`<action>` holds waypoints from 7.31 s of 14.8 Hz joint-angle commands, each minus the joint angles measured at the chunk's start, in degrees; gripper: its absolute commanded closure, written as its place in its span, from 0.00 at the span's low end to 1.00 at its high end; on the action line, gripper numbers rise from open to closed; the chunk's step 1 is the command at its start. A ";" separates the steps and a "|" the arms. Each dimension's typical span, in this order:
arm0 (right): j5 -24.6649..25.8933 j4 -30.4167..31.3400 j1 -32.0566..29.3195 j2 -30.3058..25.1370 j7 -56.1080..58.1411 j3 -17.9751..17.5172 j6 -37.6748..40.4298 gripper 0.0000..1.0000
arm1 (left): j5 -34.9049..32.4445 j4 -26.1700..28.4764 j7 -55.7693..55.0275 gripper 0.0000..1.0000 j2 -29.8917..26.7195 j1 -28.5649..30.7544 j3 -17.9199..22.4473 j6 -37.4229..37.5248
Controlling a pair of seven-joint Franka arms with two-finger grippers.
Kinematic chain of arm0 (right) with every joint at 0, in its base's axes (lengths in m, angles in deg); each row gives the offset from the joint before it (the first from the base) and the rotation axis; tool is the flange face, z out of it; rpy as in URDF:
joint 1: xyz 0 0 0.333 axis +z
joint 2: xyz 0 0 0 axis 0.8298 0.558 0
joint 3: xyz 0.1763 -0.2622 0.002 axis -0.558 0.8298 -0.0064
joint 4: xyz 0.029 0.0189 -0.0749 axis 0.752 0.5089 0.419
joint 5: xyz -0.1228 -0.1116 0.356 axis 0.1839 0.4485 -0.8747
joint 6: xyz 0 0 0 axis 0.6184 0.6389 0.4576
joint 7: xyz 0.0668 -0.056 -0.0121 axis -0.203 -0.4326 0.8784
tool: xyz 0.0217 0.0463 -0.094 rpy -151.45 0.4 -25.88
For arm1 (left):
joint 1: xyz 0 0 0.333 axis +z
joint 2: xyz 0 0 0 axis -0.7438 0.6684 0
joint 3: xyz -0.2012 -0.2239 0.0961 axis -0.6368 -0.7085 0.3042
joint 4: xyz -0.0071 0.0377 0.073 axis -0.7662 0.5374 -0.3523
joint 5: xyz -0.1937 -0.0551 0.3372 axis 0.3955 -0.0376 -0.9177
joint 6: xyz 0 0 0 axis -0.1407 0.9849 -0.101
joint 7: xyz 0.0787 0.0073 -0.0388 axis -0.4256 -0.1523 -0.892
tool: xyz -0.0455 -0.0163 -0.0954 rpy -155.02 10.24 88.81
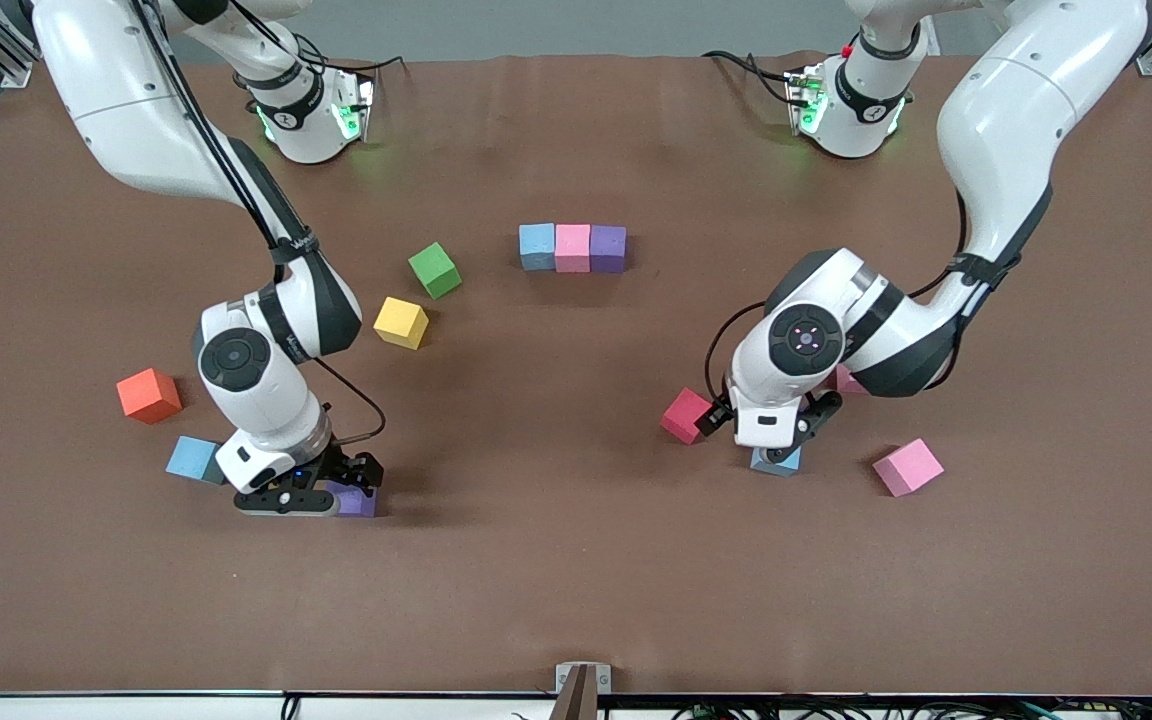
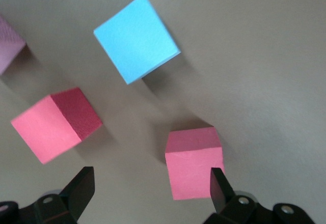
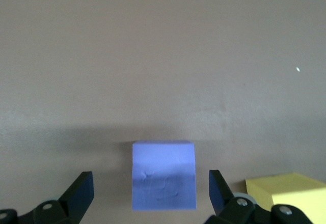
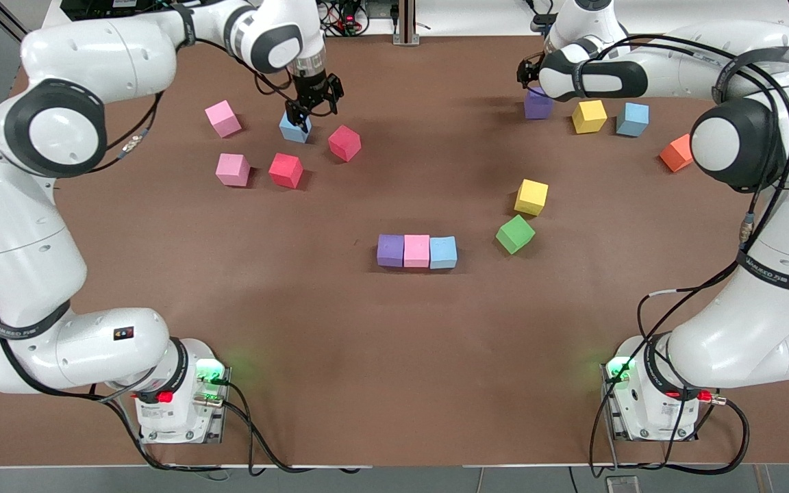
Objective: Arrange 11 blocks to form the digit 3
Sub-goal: 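Grasp the purple cube with the right gripper while the left gripper grasps the red cube, then carry the purple cube toward the cube row while the left gripper holds the red cube, then lower the purple cube below the blue cube with the right gripper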
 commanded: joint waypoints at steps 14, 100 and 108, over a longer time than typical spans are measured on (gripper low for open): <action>-8.39 -16.27 0.20 9.82 6.74 0.67 15.69 0.00 | 0.58 -1.38 -14.38 0.01 4.72 -7.34 7.48 -9.81; -15.33 23.98 32.63 -11.71 -28.84 -1.08 2.07 0.60 | 0.93 -6.65 -5.68 0.53 -1.35 1.01 -4.12 5.13; -15.42 24.51 32.72 -11.79 -29.02 -1.08 2.50 0.60 | 0.93 -6.65 -5.68 0.53 -1.52 1.88 -4.30 5.22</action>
